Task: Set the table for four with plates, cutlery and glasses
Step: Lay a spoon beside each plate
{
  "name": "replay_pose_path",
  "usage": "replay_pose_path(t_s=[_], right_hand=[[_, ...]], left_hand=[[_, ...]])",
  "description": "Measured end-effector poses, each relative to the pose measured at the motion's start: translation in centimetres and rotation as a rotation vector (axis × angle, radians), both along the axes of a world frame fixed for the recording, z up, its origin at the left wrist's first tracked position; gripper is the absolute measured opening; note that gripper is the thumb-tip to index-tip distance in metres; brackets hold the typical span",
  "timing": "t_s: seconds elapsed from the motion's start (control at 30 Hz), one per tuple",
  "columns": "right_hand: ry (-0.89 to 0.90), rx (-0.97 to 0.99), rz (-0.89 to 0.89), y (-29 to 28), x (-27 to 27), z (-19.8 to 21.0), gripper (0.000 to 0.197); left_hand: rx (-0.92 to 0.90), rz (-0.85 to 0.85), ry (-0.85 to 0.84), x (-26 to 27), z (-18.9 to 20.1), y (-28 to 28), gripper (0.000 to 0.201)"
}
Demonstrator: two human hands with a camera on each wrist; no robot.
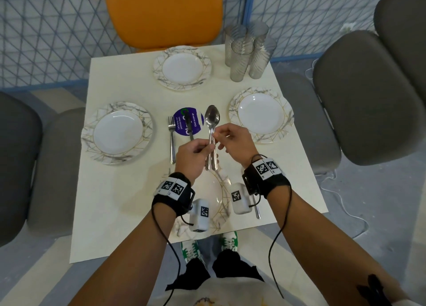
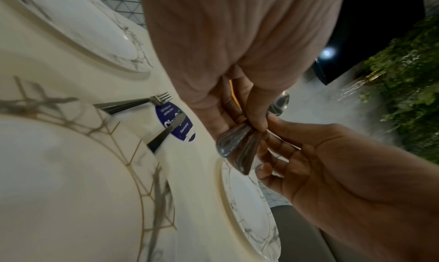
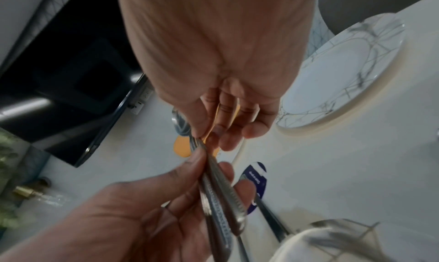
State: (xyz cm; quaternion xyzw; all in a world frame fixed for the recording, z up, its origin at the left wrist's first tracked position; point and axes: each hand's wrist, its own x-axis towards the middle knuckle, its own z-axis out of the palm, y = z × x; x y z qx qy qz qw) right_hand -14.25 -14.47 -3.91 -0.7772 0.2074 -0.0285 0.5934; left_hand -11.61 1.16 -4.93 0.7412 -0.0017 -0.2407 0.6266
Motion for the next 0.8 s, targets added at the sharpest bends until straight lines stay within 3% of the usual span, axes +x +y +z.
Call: replay_pose_path(t_s=[0.17, 0.37, 0.6, 0.8], right_hand=[[0.04, 0.032, -0.097, 1.1, 1.2, 0.5, 0.008], [-0.03, 0.139, -0.171, 0.6, 2.3, 1.4, 0.008], [0.018, -0.091, -0.087, -4.1, 4.2, 1.9, 0.012], [0.03, -0.295, 0.027, -11.0, 7.0, 2.2, 0.012]], left_hand=[[-0.028, -0.038, -0.034, 1.3, 0.7, 0.7, 0.009], [0.026, -0.028, -0.118, 4.1, 0.9, 0.7, 0.014], [0.081, 0.109, -0.05, 9.4, 2.2, -2.8, 0.008], [0.107, 0.109, -0.074, 13.0, 3.6, -9.2, 0.023]])
